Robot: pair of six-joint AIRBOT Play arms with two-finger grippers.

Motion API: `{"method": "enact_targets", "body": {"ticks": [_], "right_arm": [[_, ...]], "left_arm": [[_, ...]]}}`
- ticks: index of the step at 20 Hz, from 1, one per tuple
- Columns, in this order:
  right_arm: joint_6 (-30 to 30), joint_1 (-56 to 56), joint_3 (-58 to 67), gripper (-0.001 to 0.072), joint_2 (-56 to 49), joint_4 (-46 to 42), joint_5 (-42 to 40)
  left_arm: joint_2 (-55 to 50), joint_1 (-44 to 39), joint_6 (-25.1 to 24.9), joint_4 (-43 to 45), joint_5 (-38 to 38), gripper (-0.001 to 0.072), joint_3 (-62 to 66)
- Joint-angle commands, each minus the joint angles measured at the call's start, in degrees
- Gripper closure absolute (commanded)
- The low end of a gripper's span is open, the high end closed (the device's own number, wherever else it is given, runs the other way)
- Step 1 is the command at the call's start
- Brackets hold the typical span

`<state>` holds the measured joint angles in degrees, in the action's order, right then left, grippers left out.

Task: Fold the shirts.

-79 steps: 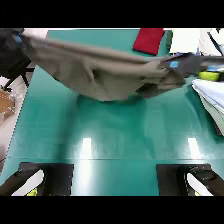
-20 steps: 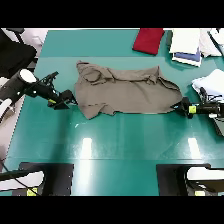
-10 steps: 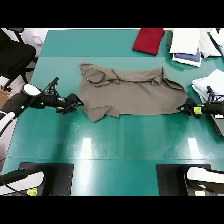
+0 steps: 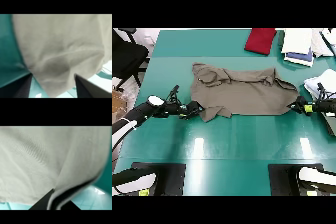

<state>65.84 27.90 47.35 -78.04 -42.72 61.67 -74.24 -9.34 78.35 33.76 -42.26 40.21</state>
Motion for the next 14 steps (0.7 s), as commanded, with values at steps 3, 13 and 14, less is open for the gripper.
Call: {"method": "enact_targets", "body": {"ticks": [3, 13, 14], "right_arm": [[0.11, -0.92, 0.07, 0.0690, 0.07, 1.20, 0.17], [-0.28, 0.52, 0.17, 0.0690, 11.87, 3.23, 1.11], [-1.09, 1.62, 0.17, 0.0690, 14.97, 6.03, 1.14]], "left_arm": [[-3.50, -6.12, -0.79, -3.43, 8.76, 0.0275, -0.61], [9.05, -5.77, 4.52, 2.43, 3.30, 0.0680, 11.58], [11.76, -4.90, 6.56, 4.98, 2.27, 0.0680, 12.90]]}}
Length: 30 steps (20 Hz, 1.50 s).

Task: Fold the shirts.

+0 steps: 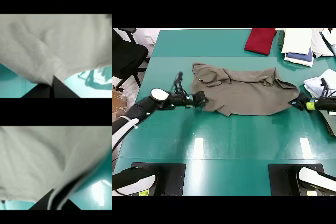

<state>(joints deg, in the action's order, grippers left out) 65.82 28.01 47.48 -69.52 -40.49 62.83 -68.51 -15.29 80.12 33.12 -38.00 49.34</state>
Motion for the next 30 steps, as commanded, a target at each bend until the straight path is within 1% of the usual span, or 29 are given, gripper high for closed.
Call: {"method": "enact_targets", "body": {"ticks": [1, 2, 4, 5, 8, 10, 14, 16, 19, 21, 23, 25, 27, 29, 30], "right_arm": [[-2.10, 2.97, 0.04, 0.0690, 10.14, 7.41, -0.07], [-2.95, 4.48, 0.26, 0.0691, 13.77, 11.08, -0.11], [-2.89, 5.79, 3.67, 0.0691, 18.91, 14.05, 1.42], [-2.38, 5.42, 6.34, 0.0692, 21.31, 14.49, 1.40], [0.52, 3.23, 15.15, 0.0692, 27.28, 14.95, -2.71], [2.95, 3.43, 22.34, 0.0692, 29.88, 14.05, -3.23], [11.21, 5.03, 35.23, 0.0692, 32.87, 1.49, 1.64], [13.92, 3.96, 39.34, 0.0691, 34.49, -3.02, 2.97], [16.17, 2.69, 45.05, 0.0692, 37.31, -8.02, 6.32], [19.39, 1.07, 48.81, 0.0692, 39.34, -13.60, 8.39], [20.98, 0.22, 53.51, 0.0692, 40.19, -16.98, 11.15], [21.44, 1.81, 58.29, 0.0692, 40.06, -17.11, 12.11], [22.88, 5.25, 62.58, 0.0691, 38.69, -17.03, 12.79], [24.63, 7.65, 63.76, 0.0691, 35.47, -14.78, 15.89], [24.76, 8.57, 61.68, 0.0692, 34.12, -11.37, 17.27]], "left_arm": [[8.48, 1.77, 5.70, 7.78, -3.21, 0.0680, 5.25], [10.71, 2.49, 6.29, 9.44, -4.94, 0.0680, 7.06], [13.44, 2.91, 7.08, 12.59, -8.09, 0.0680, 11.58], [14.03, 2.91, 7.54, 13.70, -10.05, 0.0680, 14.84], [14.36, 2.91, 8.50, 17.66, -13.66, 0.0680, 26.29], [14.36, 2.89, 10.14, 21.66, -15.67, 0.0680, 35.23], [14.36, 2.91, 14.27, 31.52, -23.89, 0.0680, 51.32], [14.43, 2.89, 14.49, 31.89, -27.82, 0.0680, 56.48], [14.43, 2.89, 14.60, 30.75, -34.88, 0.0680, 63.95], [14.75, 2.89, 14.56, 30.97, -37.79, 0.0680, 68.74], [16.24, 2.91, 14.38, 31.43, -36.70, 0.0680, 71.30], [18.12, 2.89, 13.66, 31.78, -31.23, 0.0679, 71.67], [19.91, 2.89, 10.62, 31.74, -25.00, 0.0680, 71.73], [19.93, 2.89, 9.90, 31.76, -23.32, 0.0680, 71.06], [19.67, 2.89, 10.19, 31.65, -23.45, 0.0680, 68.72]]}}
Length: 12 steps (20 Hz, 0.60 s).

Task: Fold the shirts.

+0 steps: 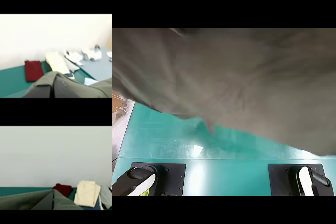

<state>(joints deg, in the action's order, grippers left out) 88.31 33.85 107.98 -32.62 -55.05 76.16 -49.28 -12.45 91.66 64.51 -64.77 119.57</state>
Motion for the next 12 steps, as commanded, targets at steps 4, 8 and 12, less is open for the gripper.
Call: {"method": "enact_targets", "body": {"ticks": [4, 8, 12], "right_arm": [[-0.42, 3.67, -22.12, 0.0692, -7.19, 15.02, 3.56], [-6.40, -10.40, -47.82, 0.0691, -17.38, 12.92, -16.44], [-9.16, -19.93, -45.97, 0.0691, -41.20, 13.46, -31.04]], "left_arm": [[-4.76, 0.04, 1.53, -3.23, 1.25, 0.0680, -17.55], [-17.09, 0.04, -0.52, -4.98, 8.11, 0.0680, -27.54], [-32.44, 0.07, -6.80, -4.98, 23.10, 0.0680, -27.61]]}}
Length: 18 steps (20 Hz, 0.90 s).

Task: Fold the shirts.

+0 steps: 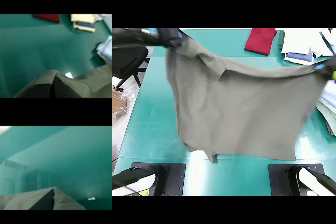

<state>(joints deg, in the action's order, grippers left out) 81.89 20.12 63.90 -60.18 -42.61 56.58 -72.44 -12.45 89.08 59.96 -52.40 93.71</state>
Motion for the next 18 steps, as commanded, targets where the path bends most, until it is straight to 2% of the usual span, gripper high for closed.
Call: {"method": "enact_targets", "body": {"ticks": [1, 4, 7, 10, 14, 16, 18], "right_arm": [[-2.91, -7.39, 2.49, 0.0691, -19.80, 1.01, -11.61], [-2.89, -8.26, 16.87, 0.0691, -32.92, 0.90, -9.27], [-1.88, -7.41, 28.17, 0.0691, -40.09, 0.81, -7.13], [-0.92, -6.62, 34.67, 0.0691, -44.35, 0.26, 3.19], [-0.85, -7.21, 35.65, 0.0691, -44.46, -8.28, 17.77], [-0.63, -8.59, 35.60, 0.0691, -44.46, -11.15, 22.32], [0.24, -9.88, 35.52, 0.0691, -44.48, -12.48, 22.80]], "left_arm": [[-11.93, 0.07, -5.46, -0.22, 14.71, 0.0680, -1.75], [-17.16, 0.07, -5.51, 0.07, 21.92, 0.0681, -1.73], [-20.20, 0.07, -5.60, 1.99, 23.02, 0.0681, -1.70], [-21.59, 0.07, -5.60, 8.11, 20.37, 0.0681, -1.75], [-21.97, 0.07, -5.40, 25.68, 13.60, 0.0681, -1.77], [-23.26, 0.83, -3.23, 26.56, 12.85, 0.0680, -2.21], [-25.57, 0.83, -2.03, 27.06, 11.80, 0.0681, -2.36]]}}
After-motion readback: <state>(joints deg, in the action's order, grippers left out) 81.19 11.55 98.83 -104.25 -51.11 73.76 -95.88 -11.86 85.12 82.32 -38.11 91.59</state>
